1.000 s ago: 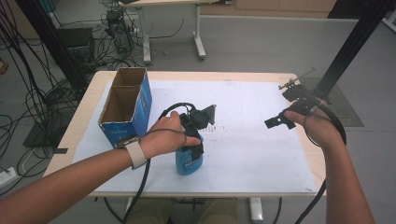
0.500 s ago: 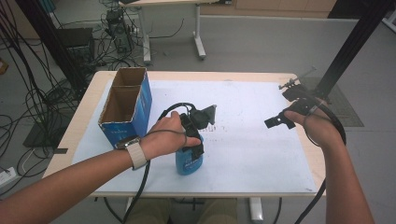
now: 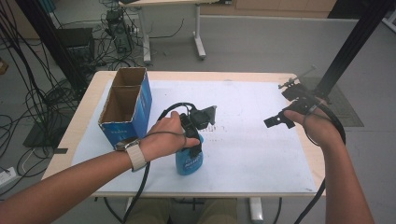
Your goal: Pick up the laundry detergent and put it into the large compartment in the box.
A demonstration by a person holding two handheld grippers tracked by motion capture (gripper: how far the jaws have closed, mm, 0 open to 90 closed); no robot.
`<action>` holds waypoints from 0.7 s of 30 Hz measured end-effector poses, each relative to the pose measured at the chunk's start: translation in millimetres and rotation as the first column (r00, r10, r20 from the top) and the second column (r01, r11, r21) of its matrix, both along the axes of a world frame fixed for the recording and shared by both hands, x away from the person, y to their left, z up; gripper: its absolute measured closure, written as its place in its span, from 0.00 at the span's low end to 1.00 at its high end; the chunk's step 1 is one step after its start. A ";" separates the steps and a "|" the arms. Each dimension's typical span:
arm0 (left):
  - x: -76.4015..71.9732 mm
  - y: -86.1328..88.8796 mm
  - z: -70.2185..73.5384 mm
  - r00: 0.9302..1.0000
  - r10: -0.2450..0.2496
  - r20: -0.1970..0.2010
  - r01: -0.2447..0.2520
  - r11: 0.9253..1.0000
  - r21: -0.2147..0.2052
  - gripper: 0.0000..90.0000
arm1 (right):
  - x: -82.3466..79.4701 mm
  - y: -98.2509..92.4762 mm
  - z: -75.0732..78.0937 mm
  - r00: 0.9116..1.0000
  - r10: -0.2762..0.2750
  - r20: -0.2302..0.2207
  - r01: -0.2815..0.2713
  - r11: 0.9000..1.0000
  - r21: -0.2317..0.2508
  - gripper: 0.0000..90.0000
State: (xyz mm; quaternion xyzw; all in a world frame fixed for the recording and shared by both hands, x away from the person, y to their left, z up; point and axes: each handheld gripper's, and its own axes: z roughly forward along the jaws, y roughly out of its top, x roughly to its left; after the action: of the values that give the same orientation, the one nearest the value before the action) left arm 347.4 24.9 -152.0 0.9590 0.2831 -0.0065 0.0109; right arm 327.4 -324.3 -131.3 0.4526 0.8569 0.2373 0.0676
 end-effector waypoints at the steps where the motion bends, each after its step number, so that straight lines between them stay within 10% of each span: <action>1: -0.2 -0.4 0.1 1.000 -0.002 0.003 0.002 1.000 0.002 0.42 | 0.0 -0.1 0.0 1.000 0.000 0.000 0.000 1.000 0.001 0.10; 21: -3.0 -1.4 0.1 1.000 -0.004 0.015 0.004 1.000 0.005 0.43 | 2.6 3.0 -0.4 1.000 0.003 -0.004 -0.003 1.000 -0.001 0.10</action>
State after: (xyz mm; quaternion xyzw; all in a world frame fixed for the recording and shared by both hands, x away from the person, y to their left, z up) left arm 344.5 23.5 -151.9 0.9597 0.2810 0.0017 0.0105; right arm 330.0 -321.2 -131.8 0.4520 0.8577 0.2360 0.0658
